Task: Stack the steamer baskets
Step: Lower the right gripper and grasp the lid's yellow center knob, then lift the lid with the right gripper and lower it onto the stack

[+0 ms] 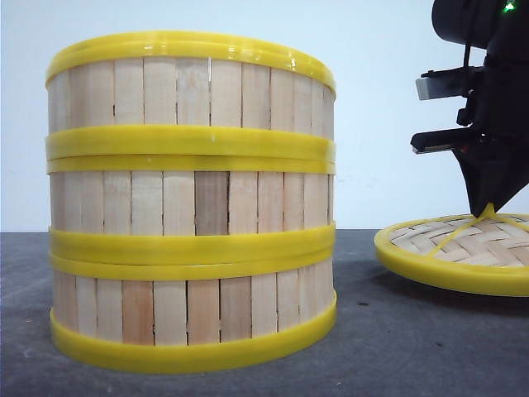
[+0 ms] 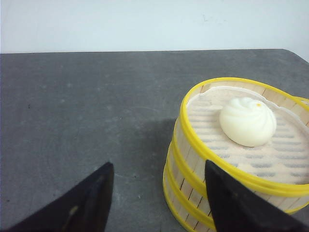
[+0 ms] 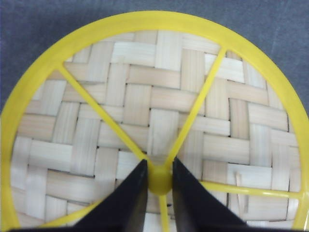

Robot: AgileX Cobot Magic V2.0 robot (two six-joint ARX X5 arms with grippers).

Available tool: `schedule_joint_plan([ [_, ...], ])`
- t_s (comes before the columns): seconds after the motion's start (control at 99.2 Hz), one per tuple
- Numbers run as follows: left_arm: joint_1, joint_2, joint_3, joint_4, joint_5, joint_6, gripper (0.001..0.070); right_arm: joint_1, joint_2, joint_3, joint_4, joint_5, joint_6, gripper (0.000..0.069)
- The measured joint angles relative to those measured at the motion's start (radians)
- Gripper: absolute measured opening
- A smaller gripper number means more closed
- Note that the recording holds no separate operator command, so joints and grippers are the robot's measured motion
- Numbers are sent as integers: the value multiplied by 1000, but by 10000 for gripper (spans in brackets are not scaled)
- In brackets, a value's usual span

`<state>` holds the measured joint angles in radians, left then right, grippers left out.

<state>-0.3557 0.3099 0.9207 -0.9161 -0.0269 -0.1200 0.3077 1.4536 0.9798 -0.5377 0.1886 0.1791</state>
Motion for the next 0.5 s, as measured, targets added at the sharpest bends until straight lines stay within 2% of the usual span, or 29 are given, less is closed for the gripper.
schedule_joint_plan([
  [0.232, 0, 0, 0, 0, 0, 0, 358, 0, -50, 58, -108, -2, -16, 58],
  [0.504, 0, 0, 0, 0, 0, 0, 358, 14, -131, 332, -291, -23, -54, 57],
])
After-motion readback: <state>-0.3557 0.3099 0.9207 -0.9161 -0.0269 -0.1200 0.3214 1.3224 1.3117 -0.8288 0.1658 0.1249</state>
